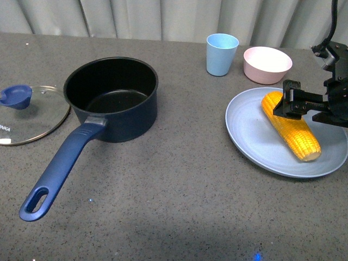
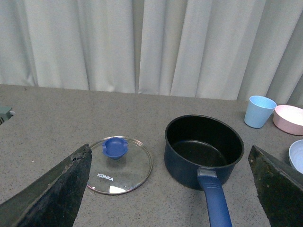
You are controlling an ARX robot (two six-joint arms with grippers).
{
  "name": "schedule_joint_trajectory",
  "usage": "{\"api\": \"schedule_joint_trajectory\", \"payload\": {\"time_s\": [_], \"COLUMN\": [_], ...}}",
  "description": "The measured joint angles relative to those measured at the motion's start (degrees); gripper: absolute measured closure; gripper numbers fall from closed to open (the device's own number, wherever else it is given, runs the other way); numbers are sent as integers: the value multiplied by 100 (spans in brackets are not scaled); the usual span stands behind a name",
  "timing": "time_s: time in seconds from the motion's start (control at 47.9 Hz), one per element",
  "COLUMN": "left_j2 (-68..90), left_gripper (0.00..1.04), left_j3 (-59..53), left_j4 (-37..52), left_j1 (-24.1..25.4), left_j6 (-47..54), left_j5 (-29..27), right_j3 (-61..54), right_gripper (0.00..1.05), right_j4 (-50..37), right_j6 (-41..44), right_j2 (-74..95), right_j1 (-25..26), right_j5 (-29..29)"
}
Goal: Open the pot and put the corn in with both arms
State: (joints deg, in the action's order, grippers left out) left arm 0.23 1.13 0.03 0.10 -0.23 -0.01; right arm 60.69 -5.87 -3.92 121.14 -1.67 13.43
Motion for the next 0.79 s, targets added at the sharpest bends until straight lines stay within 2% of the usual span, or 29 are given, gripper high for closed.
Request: {"api": "schedule_joint_trajectory", "payload": {"time_s": [0.125,0.313,0.417,0.501,0.605,0.709,0.793], "left_j2": [0,0,0,0,0,0,0], "left_gripper": [7,7,7,7,7,7,7], "left_j3": [0,0,0,0,0,0,0], "left_j4": [0,0,0,0,0,0,0], "left_j1": [-2,0,0,0,0,-2,-2], "left_j6": [0,0,0,0,0,0,0], "left_j5": [0,0,0,0,0,0,0], "right_j3": [122,219,227,227,225,162,2], "right_gripper": [10,35,56,69,80,85,89], "right_j4": [120,157,157,170,188,186,153], "right_j6": [-55,-61,-55,-42,-39,9,68], "right_j2": [160,188,188,184,129,-11,-337], "right_j1": [-22,-37,-55,-57,-81,-129,-232], "right_j5": [-48,-116,-122,-127,-129,-83,214]}}
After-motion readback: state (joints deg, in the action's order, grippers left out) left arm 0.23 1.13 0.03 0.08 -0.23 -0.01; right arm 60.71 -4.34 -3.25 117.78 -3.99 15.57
